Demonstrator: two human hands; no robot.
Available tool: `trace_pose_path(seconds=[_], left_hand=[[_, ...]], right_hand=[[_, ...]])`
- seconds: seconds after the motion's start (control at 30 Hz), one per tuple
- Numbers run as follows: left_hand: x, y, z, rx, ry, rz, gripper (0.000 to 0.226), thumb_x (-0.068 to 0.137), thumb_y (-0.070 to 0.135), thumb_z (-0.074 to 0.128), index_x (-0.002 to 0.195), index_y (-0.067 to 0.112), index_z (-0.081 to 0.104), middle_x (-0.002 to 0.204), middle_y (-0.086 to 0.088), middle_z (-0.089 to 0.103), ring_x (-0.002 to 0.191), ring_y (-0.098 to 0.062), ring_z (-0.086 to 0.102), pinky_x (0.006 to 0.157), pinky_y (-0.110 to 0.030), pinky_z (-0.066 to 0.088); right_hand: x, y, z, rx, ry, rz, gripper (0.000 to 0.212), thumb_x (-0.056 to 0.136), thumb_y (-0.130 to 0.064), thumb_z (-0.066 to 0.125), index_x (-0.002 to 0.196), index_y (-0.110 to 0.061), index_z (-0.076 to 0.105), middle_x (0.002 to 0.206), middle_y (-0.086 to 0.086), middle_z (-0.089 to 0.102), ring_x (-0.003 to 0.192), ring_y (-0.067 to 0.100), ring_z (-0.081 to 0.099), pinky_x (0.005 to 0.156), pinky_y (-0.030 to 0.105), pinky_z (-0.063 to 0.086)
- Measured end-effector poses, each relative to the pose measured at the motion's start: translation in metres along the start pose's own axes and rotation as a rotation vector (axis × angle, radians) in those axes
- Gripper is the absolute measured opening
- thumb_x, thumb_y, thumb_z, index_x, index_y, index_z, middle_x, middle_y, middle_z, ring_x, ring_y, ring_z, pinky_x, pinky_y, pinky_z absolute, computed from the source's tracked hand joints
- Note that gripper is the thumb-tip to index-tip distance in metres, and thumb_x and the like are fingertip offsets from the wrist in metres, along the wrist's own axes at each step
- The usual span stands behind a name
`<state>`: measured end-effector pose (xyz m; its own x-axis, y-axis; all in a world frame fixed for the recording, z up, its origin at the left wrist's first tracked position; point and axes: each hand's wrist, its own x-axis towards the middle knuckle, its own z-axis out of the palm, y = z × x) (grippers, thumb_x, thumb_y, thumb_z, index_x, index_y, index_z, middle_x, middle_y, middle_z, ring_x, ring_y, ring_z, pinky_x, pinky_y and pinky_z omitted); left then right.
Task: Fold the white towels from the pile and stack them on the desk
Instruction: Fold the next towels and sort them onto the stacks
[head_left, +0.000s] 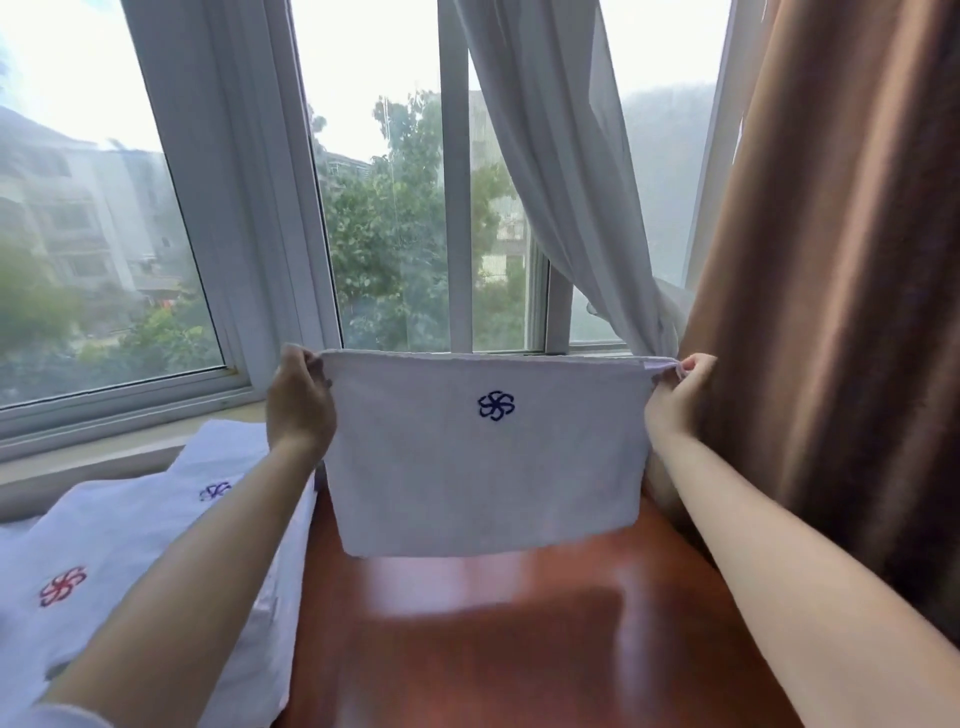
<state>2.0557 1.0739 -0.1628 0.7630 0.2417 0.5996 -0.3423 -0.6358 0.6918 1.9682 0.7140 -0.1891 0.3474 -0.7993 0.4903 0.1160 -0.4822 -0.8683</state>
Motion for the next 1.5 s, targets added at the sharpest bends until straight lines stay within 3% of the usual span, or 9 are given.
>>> trace_pose_path(seconds=[0.1,0.23,0.43,0.53,0.7,0.9,1.17,1.37,1.5], left_hand=[[-0.025,-0.005,-0.024,0.020,-0.052,0.030,0.014,0.098,0.008,0.045,0.097,-0.004,0.051,0.098,-0.030,0.062,0.089,-0.044,0.056,0.067,-0.038,0.033],[-0.099,-0.054,-0.037,0.126,-0.260,-0.034,0.010,0.094,0.004,0.048,0.094,-0.002,0.057,0.097,-0.029,0.065,0.093,-0.044,0.058,0.074,-0.040,0.039],[-0.212,-0.113,-0.031,0.370,-0.611,-0.158,0.012,0.092,0.021,0.053,0.090,0.019,0.065,0.099,-0.009,0.069,0.095,-0.030,0.062,0.074,-0.032,0.047],[-0.221,-0.113,-0.023,0.372,-0.566,-0.259,0.012,0.086,0.022,0.053,0.080,0.019,0.063,0.092,-0.007,0.069,0.089,-0.030,0.060,0.071,-0.032,0.047],[-0.195,-0.117,0.006,0.204,-0.415,-0.291,0.014,0.093,0.016,0.051,0.093,0.009,0.063,0.096,-0.017,0.067,0.090,-0.035,0.060,0.073,-0.036,0.043],[-0.152,-0.155,0.067,0.205,-0.360,-0.262,0.018,0.100,0.019,0.043,0.094,0.010,0.058,0.097,-0.011,0.062,0.082,-0.025,0.053,0.072,-0.036,0.043],[-0.116,-0.203,0.149,0.355,-0.412,-0.264,0.016,0.100,0.025,0.041,0.092,0.019,0.053,0.093,-0.004,0.057,0.077,-0.025,0.054,0.065,-0.037,0.045],[-0.150,-0.227,0.169,0.465,-0.366,-0.305,0.023,0.098,0.026,0.041,0.102,0.013,0.060,0.106,-0.013,0.056,0.091,-0.037,0.055,0.070,-0.038,0.038],[-0.151,-0.231,0.172,0.448,-0.324,-0.328,0.028,0.098,0.028,0.044,0.110,0.007,0.060,0.113,-0.015,0.057,0.100,-0.038,0.055,0.073,-0.040,0.039]], right_hand=[[-0.011,-0.003,-0.023,0.001,-0.051,0.002,0.012,0.095,-0.007,0.043,0.094,-0.015,0.033,0.071,-0.006,0.043,0.078,0.018,0.044,0.066,0.029,0.028],[-0.062,0.050,-0.065,-0.131,-0.175,0.114,0.014,0.088,0.001,0.050,0.088,-0.013,0.046,0.081,0.011,0.051,0.078,0.024,0.048,0.067,0.030,0.032],[-0.133,0.147,-0.116,-0.342,-0.273,0.504,0.011,0.082,0.000,0.056,0.081,-0.010,0.062,0.083,0.018,0.064,0.080,0.033,0.060,0.070,0.033,0.045],[-0.125,0.154,-0.110,-0.432,-0.306,0.623,0.017,0.087,-0.008,0.058,0.098,-0.002,0.069,0.101,0.022,0.067,0.095,0.037,0.064,0.073,0.031,0.044],[-0.102,0.144,-0.087,-0.508,-0.292,0.470,0.019,0.086,-0.018,0.052,0.088,-0.016,0.072,0.096,0.016,0.068,0.099,0.038,0.060,0.084,0.036,0.050],[-0.076,0.167,-0.033,-0.516,-0.379,0.350,0.022,0.091,-0.016,0.051,0.081,-0.005,0.066,0.092,0.021,0.065,0.087,0.038,0.057,0.068,0.032,0.040],[-0.060,0.231,0.045,-0.577,-0.413,0.305,0.022,0.094,-0.014,0.047,0.089,0.001,0.062,0.096,0.021,0.063,0.085,0.033,0.054,0.070,0.036,0.041],[-0.093,0.271,0.053,-0.806,-0.372,0.175,0.029,0.101,-0.022,0.036,0.100,-0.002,0.058,0.106,0.018,0.056,0.080,0.032,0.048,0.067,0.033,0.033],[-0.091,0.271,0.054,-0.829,-0.369,0.177,0.033,0.103,-0.023,0.034,0.108,-0.001,0.057,0.111,0.018,0.055,0.096,0.038,0.054,0.070,0.034,0.034]])
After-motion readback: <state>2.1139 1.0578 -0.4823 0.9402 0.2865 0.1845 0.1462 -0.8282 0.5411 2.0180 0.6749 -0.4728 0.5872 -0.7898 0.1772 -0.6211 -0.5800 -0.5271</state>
